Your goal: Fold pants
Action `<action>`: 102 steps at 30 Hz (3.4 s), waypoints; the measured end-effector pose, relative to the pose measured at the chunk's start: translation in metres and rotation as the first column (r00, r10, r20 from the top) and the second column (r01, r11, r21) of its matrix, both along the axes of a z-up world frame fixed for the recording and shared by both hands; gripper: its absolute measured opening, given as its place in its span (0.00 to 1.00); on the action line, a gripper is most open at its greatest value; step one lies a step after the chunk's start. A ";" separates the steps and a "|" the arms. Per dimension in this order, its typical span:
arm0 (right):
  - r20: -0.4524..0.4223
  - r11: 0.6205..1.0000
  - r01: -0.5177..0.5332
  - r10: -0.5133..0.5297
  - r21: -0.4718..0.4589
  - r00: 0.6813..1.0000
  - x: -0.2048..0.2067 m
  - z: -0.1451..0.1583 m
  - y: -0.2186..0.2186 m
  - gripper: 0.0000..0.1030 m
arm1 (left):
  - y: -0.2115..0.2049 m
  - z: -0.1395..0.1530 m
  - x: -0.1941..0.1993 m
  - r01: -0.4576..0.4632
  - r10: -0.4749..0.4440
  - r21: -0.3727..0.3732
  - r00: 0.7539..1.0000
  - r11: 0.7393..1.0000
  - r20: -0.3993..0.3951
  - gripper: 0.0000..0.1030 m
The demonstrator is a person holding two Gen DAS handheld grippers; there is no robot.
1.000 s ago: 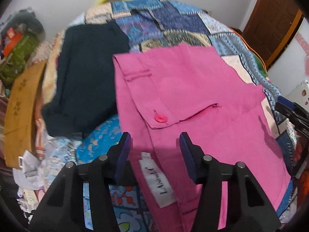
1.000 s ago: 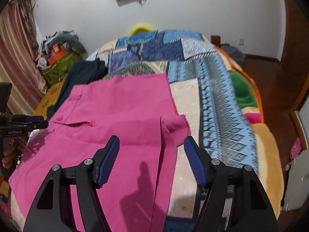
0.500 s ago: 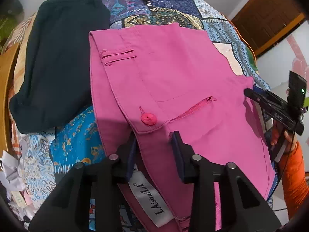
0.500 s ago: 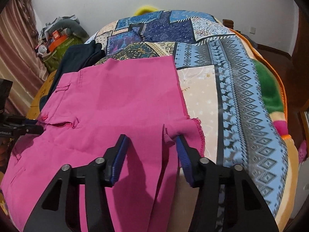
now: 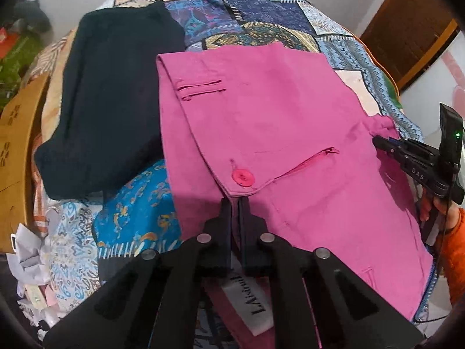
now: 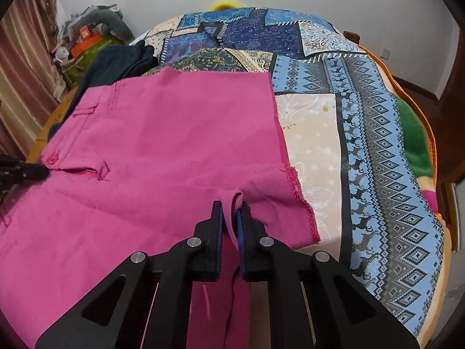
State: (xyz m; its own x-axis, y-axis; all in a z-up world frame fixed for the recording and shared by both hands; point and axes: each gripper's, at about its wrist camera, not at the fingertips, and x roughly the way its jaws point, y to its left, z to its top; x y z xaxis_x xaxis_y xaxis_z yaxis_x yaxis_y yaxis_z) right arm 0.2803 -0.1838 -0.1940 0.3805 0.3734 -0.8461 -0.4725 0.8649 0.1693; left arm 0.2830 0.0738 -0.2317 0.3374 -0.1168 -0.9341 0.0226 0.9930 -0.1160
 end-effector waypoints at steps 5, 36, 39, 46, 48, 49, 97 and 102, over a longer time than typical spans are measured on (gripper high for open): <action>-0.018 1.000 0.010 -0.010 -0.024 1.000 0.002 -0.005 0.004 0.08 | 0.001 -0.001 -0.003 0.000 0.000 -0.004 1.000 1.000 0.020 0.09; -0.041 0.985 0.164 -0.162 0.057 0.986 0.031 0.006 -0.028 0.52 | 0.016 -0.008 0.053 -0.006 -0.001 -0.134 0.999 0.991 -0.051 0.18; -0.068 0.984 0.153 -0.147 0.090 0.987 0.033 -0.001 -0.027 0.36 | 0.013 -0.008 0.056 -0.013 0.008 -0.117 0.999 0.993 -0.049 0.09; -0.005 0.996 0.090 -0.090 0.027 0.996 0.023 0.001 -0.020 0.08 | -0.009 0.007 0.053 0.033 -0.035 0.038 0.997 0.999 0.063 0.06; 0.026 0.997 0.077 -0.077 0.009 0.997 0.020 0.005 -0.020 0.07 | -0.013 0.011 0.052 0.039 -0.048 0.087 0.994 0.995 0.100 0.06; 0.039 0.997 0.073 -0.073 0.002 0.997 0.019 0.007 -0.020 0.06 | -0.016 0.014 0.050 0.041 -0.055 0.116 0.991 0.992 0.119 0.06; 0.063 0.996 0.087 -0.086 -0.012 0.994 0.125 0.023 0.030 0.70 | 0.061 0.005 0.139 -0.086 0.081 0.040 0.992 0.996 0.101 0.46; 0.032 0.995 0.091 -0.090 -0.042 0.995 0.154 0.004 0.041 0.62 | 0.061 -0.011 0.147 -0.068 0.068 0.001 0.995 0.998 0.077 0.28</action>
State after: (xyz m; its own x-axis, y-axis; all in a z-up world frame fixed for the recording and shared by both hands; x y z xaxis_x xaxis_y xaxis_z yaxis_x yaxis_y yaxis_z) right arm 0.4347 -0.1431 -0.1900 0.4367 0.2996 -0.8482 -0.3962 0.9106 0.1176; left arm 0.4296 0.1346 -0.2429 0.4156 -0.0878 -0.9053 -0.0366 0.9929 -0.1131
